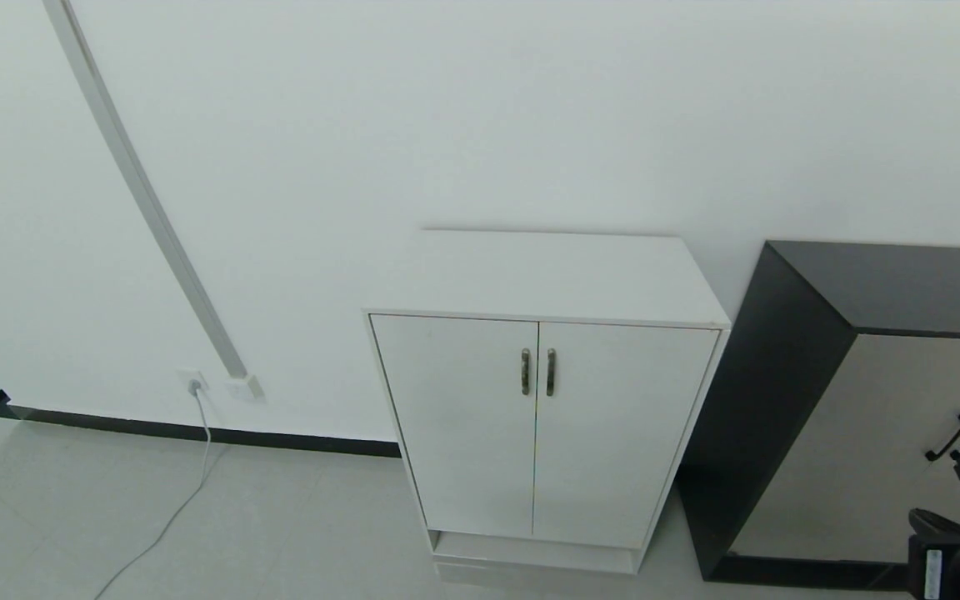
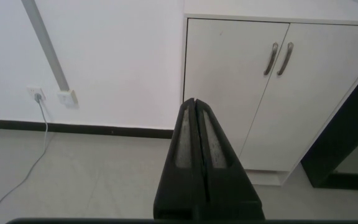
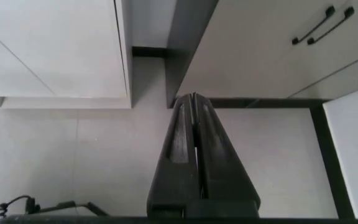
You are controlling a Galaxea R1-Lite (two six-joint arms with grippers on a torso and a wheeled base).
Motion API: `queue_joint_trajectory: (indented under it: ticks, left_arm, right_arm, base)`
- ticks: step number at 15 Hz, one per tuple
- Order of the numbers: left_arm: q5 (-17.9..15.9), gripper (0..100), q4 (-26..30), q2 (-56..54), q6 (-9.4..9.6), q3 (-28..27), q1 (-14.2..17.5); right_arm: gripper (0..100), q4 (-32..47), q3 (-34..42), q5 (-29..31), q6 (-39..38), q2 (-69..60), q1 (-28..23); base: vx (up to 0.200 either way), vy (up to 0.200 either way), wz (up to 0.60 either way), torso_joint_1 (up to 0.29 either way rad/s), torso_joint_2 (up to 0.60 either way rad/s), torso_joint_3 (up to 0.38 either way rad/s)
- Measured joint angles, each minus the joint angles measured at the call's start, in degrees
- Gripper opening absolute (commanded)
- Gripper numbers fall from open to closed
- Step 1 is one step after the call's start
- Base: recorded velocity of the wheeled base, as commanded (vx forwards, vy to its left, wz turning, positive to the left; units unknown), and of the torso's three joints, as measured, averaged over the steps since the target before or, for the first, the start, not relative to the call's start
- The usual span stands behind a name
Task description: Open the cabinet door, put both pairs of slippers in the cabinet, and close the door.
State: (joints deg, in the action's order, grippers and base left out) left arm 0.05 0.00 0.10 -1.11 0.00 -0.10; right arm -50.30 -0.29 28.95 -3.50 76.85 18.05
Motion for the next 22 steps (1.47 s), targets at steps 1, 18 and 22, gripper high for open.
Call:
queue_joint_trajectory:
  ticks: [1, 18, 22]
  left_arm:
    - [0.02, 0, 0.00, 0.00, 0.00, 0.00, 0.00]
    - [0.02, 0, -0.02, 0.00, 0.02, 0.00, 0.00]
    - [0.02, 0, 0.00, 0.00, 0.05, 0.00, 0.00]
  right_arm:
    - [0, 3.55, 0.16, -0.62, 0.02, -2.99, -0.15]
    - [0, 48.06, 0.29, -19.96, 3.88, -42.95, 2.50]
    - [0, 48.12, 0.24, -19.52, 3.74, -43.78, 2.65]
  base:
    - [0.000, 0.000, 0.00, 0.000, 0.00, 0.000]
    - [0.000, 0.000, 0.00, 0.000, 0.00, 0.000]
    - [0.000, 0.000, 0.00, 0.000, 0.00, 0.000]
